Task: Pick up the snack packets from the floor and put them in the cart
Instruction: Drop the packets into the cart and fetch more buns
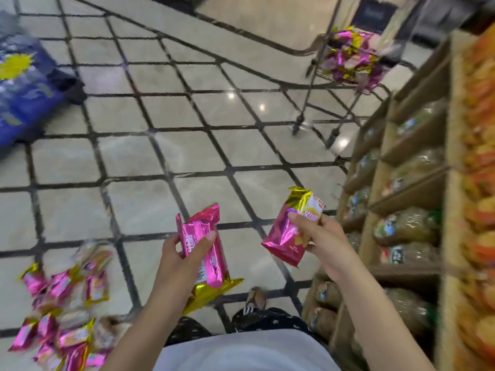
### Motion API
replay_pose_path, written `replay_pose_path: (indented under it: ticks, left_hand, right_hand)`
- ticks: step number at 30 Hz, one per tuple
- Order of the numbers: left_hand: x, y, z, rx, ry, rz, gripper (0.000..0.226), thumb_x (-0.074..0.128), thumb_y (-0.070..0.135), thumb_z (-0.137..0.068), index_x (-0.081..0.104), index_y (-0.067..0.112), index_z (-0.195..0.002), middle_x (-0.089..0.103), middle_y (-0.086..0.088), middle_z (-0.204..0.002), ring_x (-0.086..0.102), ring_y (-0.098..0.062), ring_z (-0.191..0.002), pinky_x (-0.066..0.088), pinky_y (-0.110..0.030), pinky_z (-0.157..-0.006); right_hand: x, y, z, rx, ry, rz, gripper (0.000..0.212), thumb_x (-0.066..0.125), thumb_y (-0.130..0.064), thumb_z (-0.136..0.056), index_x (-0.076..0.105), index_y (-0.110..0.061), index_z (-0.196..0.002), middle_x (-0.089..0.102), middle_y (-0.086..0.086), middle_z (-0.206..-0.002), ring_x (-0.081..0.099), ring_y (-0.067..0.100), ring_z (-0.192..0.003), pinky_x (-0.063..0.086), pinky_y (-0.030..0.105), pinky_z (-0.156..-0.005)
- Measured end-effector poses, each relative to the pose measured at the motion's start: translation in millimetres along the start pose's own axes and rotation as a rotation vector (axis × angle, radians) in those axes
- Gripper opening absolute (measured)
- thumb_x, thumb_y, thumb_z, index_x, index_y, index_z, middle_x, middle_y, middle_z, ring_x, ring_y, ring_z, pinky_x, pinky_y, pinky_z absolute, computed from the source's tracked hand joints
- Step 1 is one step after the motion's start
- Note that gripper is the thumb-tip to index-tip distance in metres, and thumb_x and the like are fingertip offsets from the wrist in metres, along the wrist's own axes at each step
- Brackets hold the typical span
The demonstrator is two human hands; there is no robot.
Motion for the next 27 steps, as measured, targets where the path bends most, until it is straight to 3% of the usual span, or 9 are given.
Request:
replay_pose_path:
  ticks: [2, 6, 9, 13, 18, 22, 27]
  left_hand:
    - [30, 17, -13, 0.028, -0.028, -0.036, 0.076, 0.071, 0.052, -0.068, 0.048, 0.017, -0.133, 0.065, 0.000, -0.106, 0.062, -0.007, -0.084, 0.043, -0.020, -0.062]
    - [73, 42, -41, 0.020, -0.078, -0.102, 0.062, 0.068, 0.042, -0.082, 0.045, 0.017, -0.133, 0.059, 0.006, -0.097, 0.056, -0.002, -0.079, 0.038, -0.016, -0.058]
    - [91, 61, -77, 0.011, -0.107, -0.117, 0.070, 0.069, 0.049, -0.075, 0.046, 0.019, -0.134, 0.063, 0.000, -0.106, 0.061, -0.010, -0.087, 0.042, -0.021, -0.062]
    - [111, 97, -144, -0.009, -0.147, -0.129, 0.063, 0.068, 0.042, -0.083, 0.045, 0.018, -0.136, 0.061, 0.006, -0.095, 0.059, -0.006, -0.079, 0.040, -0.019, -0.058]
    - [130, 171, -233, 0.050, -0.255, -0.188, 0.064, 0.070, 0.042, -0.081, 0.044, 0.020, -0.135, 0.061, 0.009, -0.097, 0.061, -0.007, -0.084, 0.043, -0.019, -0.061]
    - [139, 230, -290, 0.096, -0.286, -0.277, 0.055, 0.070, 0.041, -0.083, 0.044, 0.024, -0.128, 0.058, 0.013, -0.093, 0.058, -0.003, -0.081, 0.042, -0.019, -0.060]
    - [170, 276, -350, 0.066, -0.357, -0.355, 0.063, 0.071, 0.042, -0.080, 0.046, 0.017, -0.132, 0.062, 0.005, -0.097, 0.064, -0.013, -0.085, 0.047, -0.025, -0.063]
  right_hand:
    - [-23, -16, -16, -0.010, 0.054, -0.011, 0.029, 0.075, -0.023, -0.083, 0.067, -0.009, -0.107, 0.070, 0.002, -0.077, 0.066, 0.011, -0.062, 0.050, 0.023, -0.059]
    - [-53, -29, -42, 0.011, 0.134, -0.037, 0.030, 0.075, -0.027, -0.083, 0.068, -0.009, -0.106, 0.074, 0.009, -0.088, 0.069, 0.020, -0.076, 0.051, 0.029, -0.067]
    - [-56, -33, -69, 0.053, 0.153, -0.065, 0.032, 0.074, -0.027, -0.083, 0.068, -0.012, -0.110, 0.076, 0.008, -0.094, 0.071, 0.024, -0.084, 0.052, 0.033, -0.072]
    - [-42, -62, -118, 0.067, 0.181, -0.090, 0.031, 0.072, -0.024, -0.085, 0.067, -0.010, -0.112, 0.076, 0.010, -0.099, 0.071, 0.031, -0.096, 0.054, 0.040, -0.086]
    - [-8, -124, -185, 0.014, 0.199, -0.076, 0.031, 0.073, -0.026, -0.083, 0.067, -0.012, -0.111, 0.075, 0.009, -0.100, 0.071, 0.029, -0.096, 0.056, 0.035, -0.083]
    - [22, -171, -232, -0.018, 0.192, -0.072, 0.030, 0.073, -0.027, -0.083, 0.068, -0.011, -0.107, 0.075, 0.001, -0.086, 0.071, 0.016, -0.076, 0.052, 0.030, -0.073]
    - [24, -205, -277, 0.004, 0.219, -0.146, 0.025, 0.073, -0.025, -0.084, 0.067, -0.011, -0.103, 0.074, -0.001, -0.079, 0.069, 0.013, -0.068, 0.052, 0.030, -0.072]
Point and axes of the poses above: each hand's wrist, its own z-axis away from the middle knuckle, its own x-axis out of the palm, y = z × x, the point moved 1 cm from there along -z, towards the middle knuckle
